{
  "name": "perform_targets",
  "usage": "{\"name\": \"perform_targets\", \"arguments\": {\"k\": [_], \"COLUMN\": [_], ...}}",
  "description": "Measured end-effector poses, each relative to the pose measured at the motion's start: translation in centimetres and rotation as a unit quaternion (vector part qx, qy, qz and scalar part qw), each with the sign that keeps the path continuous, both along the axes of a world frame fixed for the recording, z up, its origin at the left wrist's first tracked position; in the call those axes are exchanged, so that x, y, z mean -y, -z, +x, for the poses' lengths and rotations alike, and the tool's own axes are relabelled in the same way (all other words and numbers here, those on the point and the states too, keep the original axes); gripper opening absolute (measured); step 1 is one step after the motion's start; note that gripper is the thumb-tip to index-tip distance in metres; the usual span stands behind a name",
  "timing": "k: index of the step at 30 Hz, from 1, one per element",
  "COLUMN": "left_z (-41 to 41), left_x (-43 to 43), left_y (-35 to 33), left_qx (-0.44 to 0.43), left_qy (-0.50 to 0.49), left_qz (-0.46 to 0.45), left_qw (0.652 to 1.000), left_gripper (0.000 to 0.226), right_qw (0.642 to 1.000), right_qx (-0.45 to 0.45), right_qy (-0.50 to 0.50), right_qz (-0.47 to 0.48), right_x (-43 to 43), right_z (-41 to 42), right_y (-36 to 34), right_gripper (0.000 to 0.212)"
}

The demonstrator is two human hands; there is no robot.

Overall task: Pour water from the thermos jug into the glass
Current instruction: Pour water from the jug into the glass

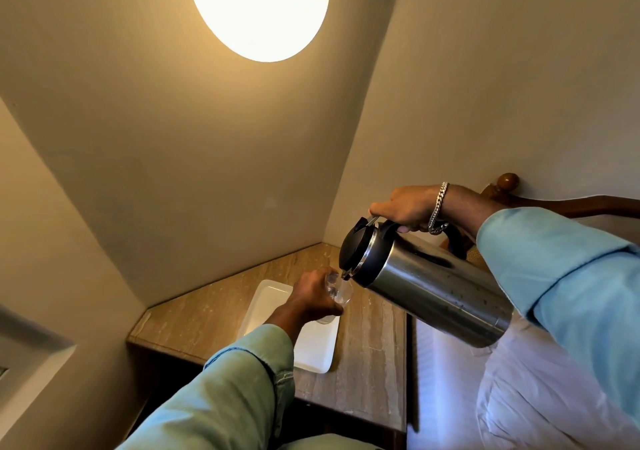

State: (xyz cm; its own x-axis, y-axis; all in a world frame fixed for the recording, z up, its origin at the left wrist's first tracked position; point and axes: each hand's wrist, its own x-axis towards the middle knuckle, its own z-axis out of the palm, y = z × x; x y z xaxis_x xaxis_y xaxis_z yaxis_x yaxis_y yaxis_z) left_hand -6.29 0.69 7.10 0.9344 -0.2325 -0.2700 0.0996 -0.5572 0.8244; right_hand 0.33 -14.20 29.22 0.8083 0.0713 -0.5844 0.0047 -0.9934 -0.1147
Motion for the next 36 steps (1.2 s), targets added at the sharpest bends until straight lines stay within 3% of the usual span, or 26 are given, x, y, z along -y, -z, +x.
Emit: {"name": "perform_targets", "arguments": {"k": [36], "left_z": [-0.6], "left_x": [0.6], "left_y": [0.5], "left_qx": [-0.004], "left_qy": [0.005], "left_qz": [-0.007], "left_qw": [1.0], "left_gripper": [0.074], "right_qw": [1.0], "right_qx": [0.017], "right_qy": [0.012], "right_qz": [0.015], "right_x": [1.2], "right_z": [-1.3], "right_y": [1.3], "right_gripper": [0.051]}}
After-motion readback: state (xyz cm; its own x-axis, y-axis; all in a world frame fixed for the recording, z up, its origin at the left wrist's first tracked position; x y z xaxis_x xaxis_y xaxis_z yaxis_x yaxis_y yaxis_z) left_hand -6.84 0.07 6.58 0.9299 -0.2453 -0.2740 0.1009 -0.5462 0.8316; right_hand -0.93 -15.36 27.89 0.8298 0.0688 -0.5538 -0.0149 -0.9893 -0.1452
